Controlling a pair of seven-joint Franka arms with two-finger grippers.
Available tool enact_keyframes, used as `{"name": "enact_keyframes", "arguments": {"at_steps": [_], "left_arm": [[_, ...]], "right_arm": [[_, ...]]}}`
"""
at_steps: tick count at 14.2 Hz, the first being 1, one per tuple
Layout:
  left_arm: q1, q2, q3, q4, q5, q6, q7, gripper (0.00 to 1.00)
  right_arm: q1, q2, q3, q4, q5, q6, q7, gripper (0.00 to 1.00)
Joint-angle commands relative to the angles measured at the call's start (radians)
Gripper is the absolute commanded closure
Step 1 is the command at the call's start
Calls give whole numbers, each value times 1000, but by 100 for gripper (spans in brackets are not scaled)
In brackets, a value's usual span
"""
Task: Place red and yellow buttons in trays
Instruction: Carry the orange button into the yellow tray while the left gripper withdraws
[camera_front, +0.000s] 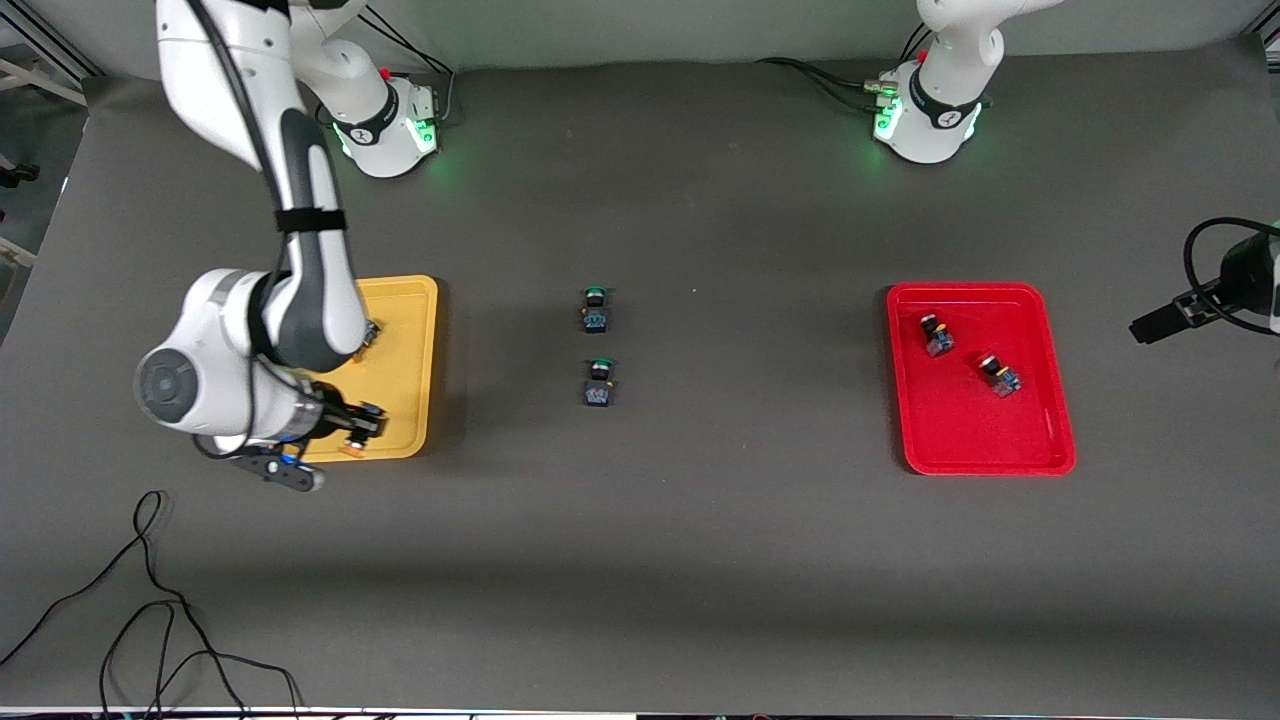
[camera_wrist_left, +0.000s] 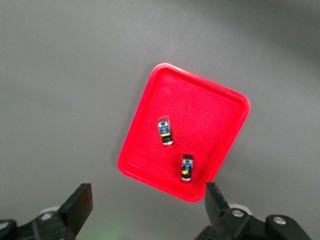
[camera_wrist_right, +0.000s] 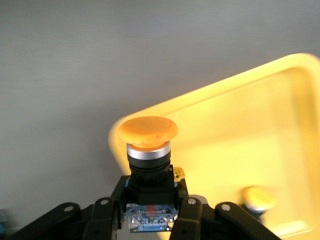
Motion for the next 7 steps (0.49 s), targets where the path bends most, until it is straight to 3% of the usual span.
{"name": "enact_keyframes", "arguments": {"at_steps": [1, 3, 5, 7], "left_arm": [[-2, 31, -3, 38, -18, -27, 22, 0], [-10, 35, -4, 38, -21, -16, 20, 0], [-15, 38, -6, 38, -58, -13, 22, 0], [-22, 35, -7, 30, -73, 24, 22, 0]], "right_arm": [[-32, 33, 1, -80, 9, 60, -107, 87], [-24, 32, 18, -145, 11, 120, -107, 87], [-23, 39, 39, -183, 95, 166, -113, 87], [-18, 52, 53, -194, 118, 186, -113, 87]]}}
